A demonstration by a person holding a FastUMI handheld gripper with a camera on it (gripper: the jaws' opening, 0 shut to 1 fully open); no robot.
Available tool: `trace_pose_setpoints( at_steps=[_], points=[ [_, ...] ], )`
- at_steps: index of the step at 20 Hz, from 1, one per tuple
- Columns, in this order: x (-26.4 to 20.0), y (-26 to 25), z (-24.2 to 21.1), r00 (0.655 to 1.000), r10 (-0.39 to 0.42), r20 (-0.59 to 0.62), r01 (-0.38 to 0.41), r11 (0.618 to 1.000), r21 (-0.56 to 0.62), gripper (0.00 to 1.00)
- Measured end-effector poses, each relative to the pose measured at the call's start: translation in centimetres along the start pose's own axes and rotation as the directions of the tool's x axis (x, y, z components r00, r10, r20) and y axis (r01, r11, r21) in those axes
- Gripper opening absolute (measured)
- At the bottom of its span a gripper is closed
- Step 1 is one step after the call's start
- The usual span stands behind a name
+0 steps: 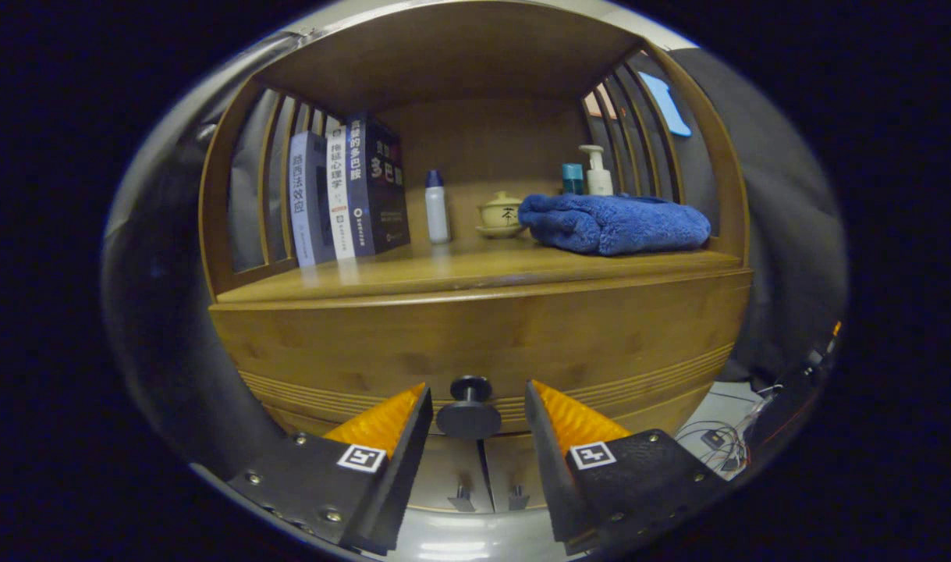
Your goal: Pull open the drawer, take out the items inside it, and place them on the countertop above the cabinet.
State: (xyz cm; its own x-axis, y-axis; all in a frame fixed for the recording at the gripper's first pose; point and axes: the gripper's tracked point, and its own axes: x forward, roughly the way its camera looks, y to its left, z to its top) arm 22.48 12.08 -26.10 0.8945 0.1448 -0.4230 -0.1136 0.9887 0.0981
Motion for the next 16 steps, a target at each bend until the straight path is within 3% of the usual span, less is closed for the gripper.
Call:
trace_pose_setpoints(
  at_steps=[6, 8, 12, 16],
  points=[
    [1.3, 0.2, -1.8, 0.997, -0.027, -0.074, 0.023, 0.998, -0.060, 0.40],
    [1.6, 0.2, -1.8, 0.998, -0.027, -0.054, 0.025, 0.999, -0.045, 0.40],
    [1.3, 0.1, -2.0, 0.995, -0.047, -0.085, 0.043, 0.998, -0.050, 0.27],
    [-1.2, 0.0, -2.6, 0.992, -0.066, -0.104, 0.063, 0.998, -0.030, 0.28]
  ],
)
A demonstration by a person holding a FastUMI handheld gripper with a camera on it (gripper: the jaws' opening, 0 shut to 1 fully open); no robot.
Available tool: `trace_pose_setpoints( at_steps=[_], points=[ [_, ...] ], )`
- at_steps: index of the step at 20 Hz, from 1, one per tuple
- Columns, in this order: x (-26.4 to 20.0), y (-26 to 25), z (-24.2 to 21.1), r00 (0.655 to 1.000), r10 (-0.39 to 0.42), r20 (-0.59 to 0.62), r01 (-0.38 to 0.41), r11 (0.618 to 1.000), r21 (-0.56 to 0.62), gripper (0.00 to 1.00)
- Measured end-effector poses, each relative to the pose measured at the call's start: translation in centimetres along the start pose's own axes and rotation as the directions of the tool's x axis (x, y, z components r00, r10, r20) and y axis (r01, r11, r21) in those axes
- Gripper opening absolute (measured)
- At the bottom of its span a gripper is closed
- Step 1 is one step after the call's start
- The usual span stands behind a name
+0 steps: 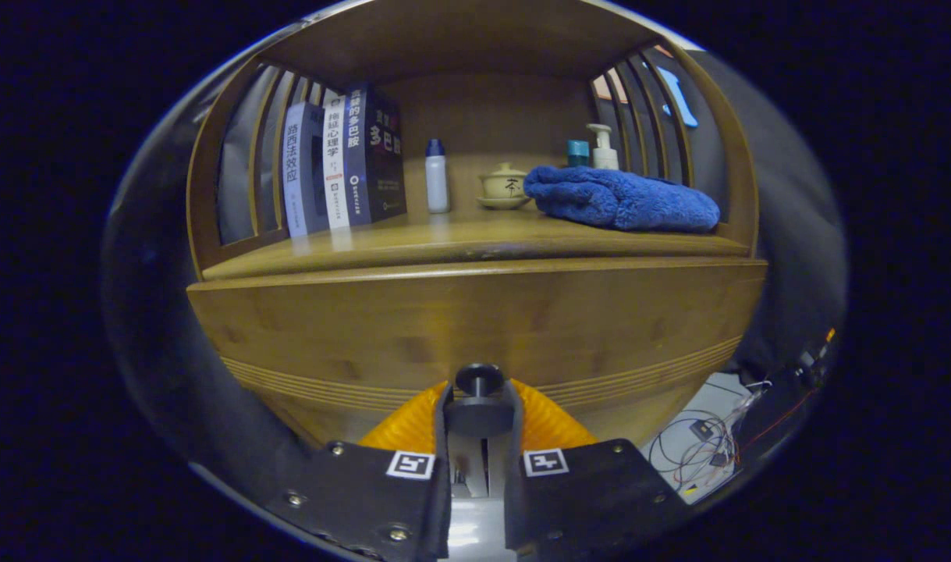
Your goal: Pull open the drawer, take out the items inside it, and place them on the countertop above the cabinet.
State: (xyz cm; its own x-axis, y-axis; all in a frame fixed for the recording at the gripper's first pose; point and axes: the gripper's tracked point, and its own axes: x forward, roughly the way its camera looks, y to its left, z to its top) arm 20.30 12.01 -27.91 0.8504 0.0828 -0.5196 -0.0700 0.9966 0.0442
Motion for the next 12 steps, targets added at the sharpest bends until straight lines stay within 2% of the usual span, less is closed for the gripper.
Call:
trace_pose_setpoints(
  at_steps=[8, 12],
  points=[
    [-10.0, -1.1, -3.4, 0.999, -0.049, 0.006, 0.049, 0.997, 0.063, 0.27],
    [-13.4, -1.6, -5.6, 0.996, -0.080, -0.030, 0.081, 0.996, 0.036, 0.27]
  ],
)
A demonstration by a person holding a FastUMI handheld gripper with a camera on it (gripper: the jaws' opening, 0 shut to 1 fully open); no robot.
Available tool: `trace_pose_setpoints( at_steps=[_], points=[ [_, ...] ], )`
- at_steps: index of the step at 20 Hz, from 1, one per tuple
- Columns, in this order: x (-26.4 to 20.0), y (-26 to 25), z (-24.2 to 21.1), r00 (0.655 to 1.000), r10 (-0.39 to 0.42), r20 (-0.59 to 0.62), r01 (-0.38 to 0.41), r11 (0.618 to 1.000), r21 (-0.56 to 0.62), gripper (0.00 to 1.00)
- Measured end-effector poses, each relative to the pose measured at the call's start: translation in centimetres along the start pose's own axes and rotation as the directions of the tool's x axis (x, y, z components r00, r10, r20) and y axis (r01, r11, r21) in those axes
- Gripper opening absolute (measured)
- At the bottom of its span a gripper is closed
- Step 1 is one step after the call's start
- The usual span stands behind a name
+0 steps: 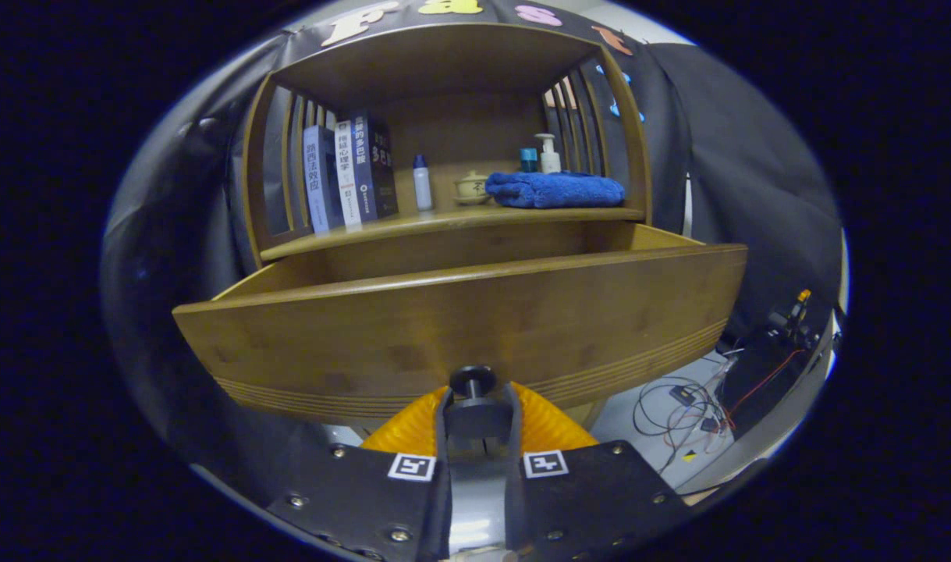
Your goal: Pull open the drawer, take out the items inside it, and place them on the countertop above the cabinet.
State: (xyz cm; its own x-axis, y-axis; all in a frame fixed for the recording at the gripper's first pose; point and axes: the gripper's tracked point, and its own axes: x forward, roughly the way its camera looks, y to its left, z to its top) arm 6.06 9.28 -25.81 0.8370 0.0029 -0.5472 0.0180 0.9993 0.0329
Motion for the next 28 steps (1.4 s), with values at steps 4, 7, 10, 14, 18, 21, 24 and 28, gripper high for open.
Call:
trace_pose_setpoints(
  at_steps=[4, 7, 10, 14, 18, 21, 24, 28],
  points=[
    [-1.1, 0.1, -0.7, 1.000, -0.008, -0.008, 0.008, 1.000, 0.020, 0.27],
    [-1.1, 0.2, -0.9, 1.000, 0.009, -0.015, -0.009, 1.000, 0.024, 0.27],
    [-1.0, 0.2, -0.8, 1.000, 0.022, -0.003, -0.022, 0.999, 0.047, 0.27],
    [-1.2, 0.4, -0.8, 1.000, 0.009, -0.028, -0.008, 0.999, 0.034, 0.36],
    [-3.8, 0.6, 2.0, 0.999, 0.026, 0.043, -0.027, 0.999, 0.039, 0.49],
    [-6.2, 0.5, 6.7, 0.990, 0.004, 0.140, -0.005, 1.000, 0.006, 0.49],
    [-6.6, 1.5, 11.9, 0.978, -0.002, 0.211, 0.011, 0.999, -0.038, 0.49],
    [-2.4, 1.7, 14.5, 0.994, -0.062, 0.092, 0.064, 0.998, -0.019, 0.49]
  ],
)
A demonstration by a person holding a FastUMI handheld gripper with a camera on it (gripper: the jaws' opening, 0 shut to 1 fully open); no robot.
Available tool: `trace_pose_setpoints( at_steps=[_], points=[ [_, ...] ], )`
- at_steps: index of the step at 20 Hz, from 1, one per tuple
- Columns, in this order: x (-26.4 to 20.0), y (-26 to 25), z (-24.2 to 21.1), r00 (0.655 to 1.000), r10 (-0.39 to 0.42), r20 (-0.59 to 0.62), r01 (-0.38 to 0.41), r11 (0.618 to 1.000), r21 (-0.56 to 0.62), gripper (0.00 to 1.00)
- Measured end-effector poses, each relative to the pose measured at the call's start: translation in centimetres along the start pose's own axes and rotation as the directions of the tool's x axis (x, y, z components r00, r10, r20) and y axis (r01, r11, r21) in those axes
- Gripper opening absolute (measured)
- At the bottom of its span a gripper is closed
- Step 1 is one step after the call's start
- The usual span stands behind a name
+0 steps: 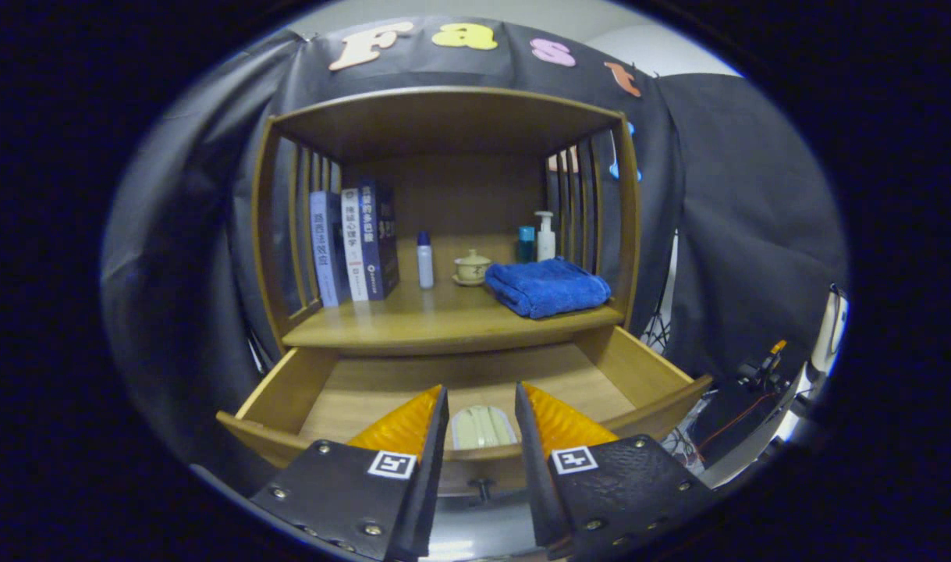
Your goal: Pull open the drawer, take out the items inside it, and place them on the countertop above the cabinet.
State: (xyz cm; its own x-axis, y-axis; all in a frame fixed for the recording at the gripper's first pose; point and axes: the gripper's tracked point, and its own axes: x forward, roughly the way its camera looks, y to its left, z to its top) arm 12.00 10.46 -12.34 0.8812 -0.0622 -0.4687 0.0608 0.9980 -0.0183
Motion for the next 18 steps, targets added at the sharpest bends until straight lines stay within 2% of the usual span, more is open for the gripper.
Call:
trace_pose_setpoints(
  at_steps=[3, 5, 7, 10, 13, 16, 18],
  points=[
    [4.4, 0.6, -1.6, 0.977, -0.024, -0.210, 0.025, 1.000, 0.005, 0.49],
    [6.2, 0.4, -3.4, 0.935, -0.053, -0.350, 0.043, 0.998, -0.035, 0.49],
    [8.7, 0.4, -5.6, 0.900, -0.067, -0.431, 0.036, 0.996, -0.080, 0.49],
    [10.6, 1.5, -7.4, 0.868, -0.031, -0.496, -0.013, 0.996, -0.085, 0.49],
    [11.0, 1.6, -9.6, 0.826, -0.023, -0.563, -0.025, 0.997, -0.077, 0.49],
    [11.3, 1.3, -11.1, 0.811, -0.019, -0.585, -0.020, 0.998, -0.060, 0.49],
    [11.4, 1.0, -10.9, 0.820, -0.009, -0.573, -0.025, 0.998, -0.050, 0.50]
  ],
)
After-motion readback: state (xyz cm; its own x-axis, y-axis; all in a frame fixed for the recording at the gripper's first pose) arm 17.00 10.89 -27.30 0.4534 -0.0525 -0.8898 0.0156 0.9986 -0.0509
